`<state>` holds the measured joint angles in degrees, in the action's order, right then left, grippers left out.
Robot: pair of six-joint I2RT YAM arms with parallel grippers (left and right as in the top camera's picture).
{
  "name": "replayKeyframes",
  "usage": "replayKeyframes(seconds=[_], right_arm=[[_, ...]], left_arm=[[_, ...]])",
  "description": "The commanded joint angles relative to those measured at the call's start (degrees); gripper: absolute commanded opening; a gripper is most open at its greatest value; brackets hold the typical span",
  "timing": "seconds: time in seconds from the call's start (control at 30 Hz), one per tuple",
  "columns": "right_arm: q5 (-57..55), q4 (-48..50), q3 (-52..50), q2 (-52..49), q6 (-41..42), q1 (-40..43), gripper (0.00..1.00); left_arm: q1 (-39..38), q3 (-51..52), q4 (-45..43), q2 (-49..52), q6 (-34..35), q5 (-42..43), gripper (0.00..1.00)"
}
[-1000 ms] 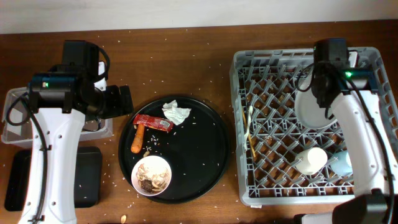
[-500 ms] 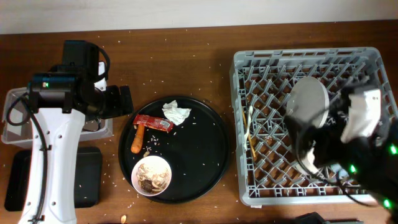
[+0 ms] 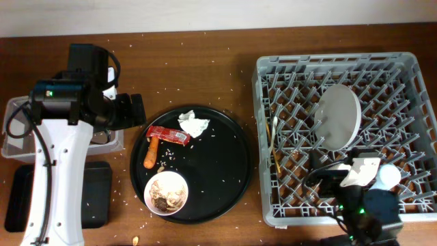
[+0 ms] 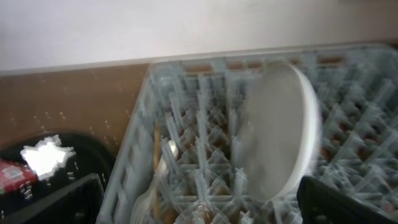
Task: Sort waste into correct bins and load items into the dishwasher rack
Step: 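Push the white plate upright between rack tines with the right gripper, then grasp the white tissue with the left gripper and drop it in the clear bin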
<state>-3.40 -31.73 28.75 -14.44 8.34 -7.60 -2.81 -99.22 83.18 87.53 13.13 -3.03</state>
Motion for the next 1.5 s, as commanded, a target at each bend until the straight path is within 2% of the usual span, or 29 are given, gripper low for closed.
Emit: replayKeyframes(seconds=[0.0,0.03,0.17,0.53,0.57,0.63,0.7,0.77,0.87,0.9,0.97,1.03,1.17,1.2,1.23,1.27,1.37,1.43,1.47], right_arm=[[3.48,7.41,-12.98,11.30,-0.33,0.24,0.99],[3.45,10.86,-17.92,14.36,-0.33,0.24,0.99],[4.09,26.60,-28.06,14.25,-0.33,0.17,0.99],[4.07,27.41,-28.44,14.23,-0.35,0.17,0.99],[4.07,27.41,-28.44,14.23,-0.35,0.17,0.99],[4.07,27.41,-28.44,14.23,-0.35,0.17,0.99],[4.07,27.41,-28.44,14.23,-0.33,0.17,0.99],[4.07,27.41,-28.44,14.23,-0.35,0.17,0.99],[4.07,27.41,-28.44,14.23,-0.35,0.17,0.99],[4.07,27.41,-28.44,14.23,-0.35,0.17,0.99],[4.07,27.39,-28.44,14.23,-0.35,0.17,0.99],[4.09,27.41,-28.44,14.23,-0.35,0.17,0.99],[4.07,27.41,-28.44,14.23,-0.35,0.17,0.99],[4.09,27.41,-28.44,14.23,-0.35,0.17,0.99],[4.07,27.41,-28.44,14.23,-0.35,0.17,0.99],[4.07,27.41,-28.44,14.23,-0.35,0.17,0.99],[4.07,27.41,-28.44,14.23,-0.35,0.17,0.99],[4.07,27.41,-28.44,14.23,-0.35,0.17,0.99],[4.07,27.41,-28.44,14.23,-0.35,0.17,0.99]], left_arm=[[0.24,-0.37,-0.11,-0.48,-0.11,-0.24,0.99],[0.24,-0.37,-0.11,-0.48,-0.11,-0.24,0.99],[0.24,-0.37,-0.11,-0.50,-0.11,-0.24,0.99],[0.24,-0.37,-0.39,-0.50,0.55,0.24,0.99],[0.24,-0.37,-3.10,-0.48,2.67,3.39,0.99],[0.20,-0.37,-6.56,-0.44,2.69,7.91,0.99],[-6.51,-0.15,-9.18,2.21,-2.45,8.17,0.99],[-12.09,-0.15,-9.70,4.98,-2.51,7.96,0.99],[-17.00,0.15,-12.66,13.84,-2.47,-0.09,0.98],[-17.07,0.17,-13.81,18.03,-2.47,0.04,0.93],[-17.03,0.17,-17.44,29.29,-2.49,2.12,0.76],[-17.03,0.17,-20.31,34.71,-2.49,1.75,0.74],[-17.29,0.17,-23.23,41.88,-2.49,1.73,0.49],[-17.29,0.17,-23.85,42.36,-2.49,1.84,0.34],[-17.29,-0.13,-23.26,42.29,-2.49,2.43,0.01],[-17.29,-1.60,-21.31,42.10,-2.47,2.84,0.00],[-16.44,-15.26,-6.47,37.90,-1.81,2.29,0.01],[-12.28,-17.53,0.79,32.09,4.26,-2.95,0.00],[-8.46,-17.51,3.06,29.92,4.24,-3.02,0.00]])
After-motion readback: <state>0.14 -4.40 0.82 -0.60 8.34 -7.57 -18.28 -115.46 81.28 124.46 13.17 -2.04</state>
